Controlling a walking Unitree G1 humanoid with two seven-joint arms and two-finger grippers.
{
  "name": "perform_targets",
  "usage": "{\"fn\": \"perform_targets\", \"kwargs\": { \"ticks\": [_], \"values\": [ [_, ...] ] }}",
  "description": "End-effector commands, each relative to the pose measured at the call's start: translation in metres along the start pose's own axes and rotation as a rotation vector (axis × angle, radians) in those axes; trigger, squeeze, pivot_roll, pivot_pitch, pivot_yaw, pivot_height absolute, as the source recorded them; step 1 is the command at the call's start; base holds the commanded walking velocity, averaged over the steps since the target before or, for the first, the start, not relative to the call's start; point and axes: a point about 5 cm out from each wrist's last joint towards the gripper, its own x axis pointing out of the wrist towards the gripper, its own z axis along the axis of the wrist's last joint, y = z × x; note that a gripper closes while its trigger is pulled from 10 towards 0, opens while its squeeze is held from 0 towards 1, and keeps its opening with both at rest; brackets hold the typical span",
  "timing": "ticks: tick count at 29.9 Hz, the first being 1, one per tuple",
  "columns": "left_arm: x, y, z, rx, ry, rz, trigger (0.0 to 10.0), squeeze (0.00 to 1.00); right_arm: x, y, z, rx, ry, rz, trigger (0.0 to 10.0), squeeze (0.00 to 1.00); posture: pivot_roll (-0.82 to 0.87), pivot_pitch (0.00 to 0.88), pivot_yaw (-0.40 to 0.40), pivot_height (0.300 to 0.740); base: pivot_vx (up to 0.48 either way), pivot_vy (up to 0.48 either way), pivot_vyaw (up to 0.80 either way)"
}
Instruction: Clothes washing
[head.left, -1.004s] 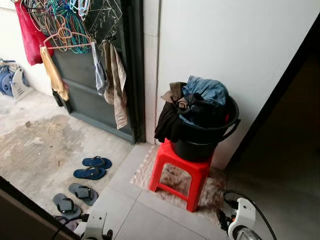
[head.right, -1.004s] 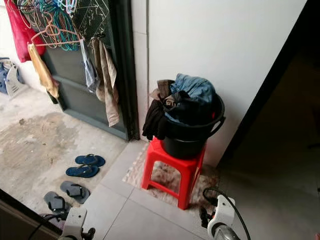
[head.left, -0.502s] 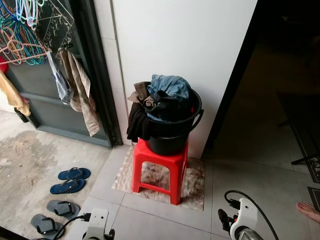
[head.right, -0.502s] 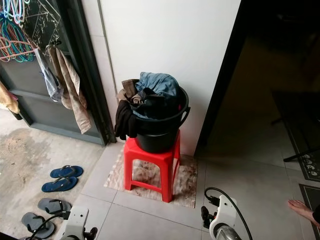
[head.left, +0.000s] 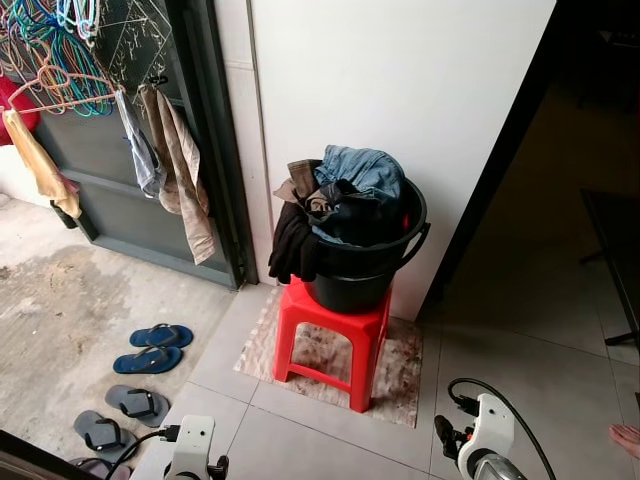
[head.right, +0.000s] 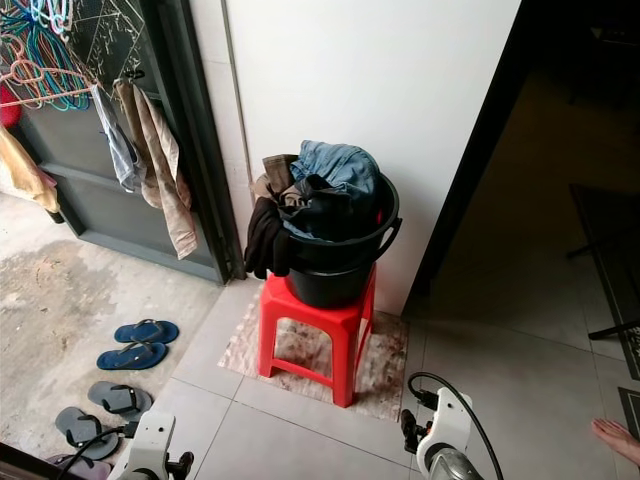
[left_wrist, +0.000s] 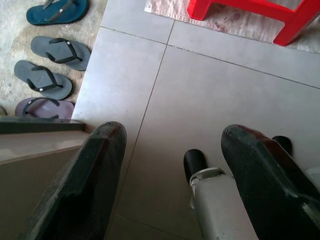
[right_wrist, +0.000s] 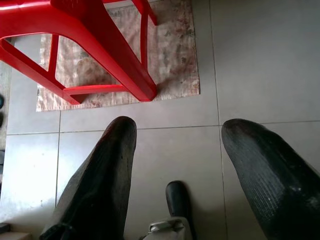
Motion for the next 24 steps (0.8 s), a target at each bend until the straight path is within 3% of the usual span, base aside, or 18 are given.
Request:
{"fn": "perform_targets", "kwargs": {
  "ticks": [1,11,19,24],
  "values": [
    [-0.0006,0.0019,-0.0035,-0.019,0.02,0.003,10.0,0.0,0.0003,0.0005,0.0015,0.011,-0.006,-0.004,10.0,0.0,0.03,0.004,-0.009,0.74,0.0,0.0,0.0],
    [-0.0006,0.0014,-0.0035,-0.038,0.016,-0.001,10.0,0.0,0.0003,0.0002,0.0015,0.004,-0.002,-0.002,10.0,0.0,0.03,0.007,-0.01,0.732,0.0,0.0,-0.58],
    [-0.0006,0.0012,-0.0033,-0.041,0.014,-0.004,10.0,0.0,0.0002,0.0001,0.0026,0.022,-0.023,-0.011,10.0,0.0,0.03,0.007,-0.01,0.732,0.0,0.0,0.0],
    [-0.0007,0.0011,-0.0033,-0.047,0.014,-0.006,10.0,0.0,0.0002,0.0,0.0025,0.019,-0.022,-0.012,10.0,0.0,0.03,0.007,-0.01,0.732,0.303,0.0,0.0]
  ]
}}
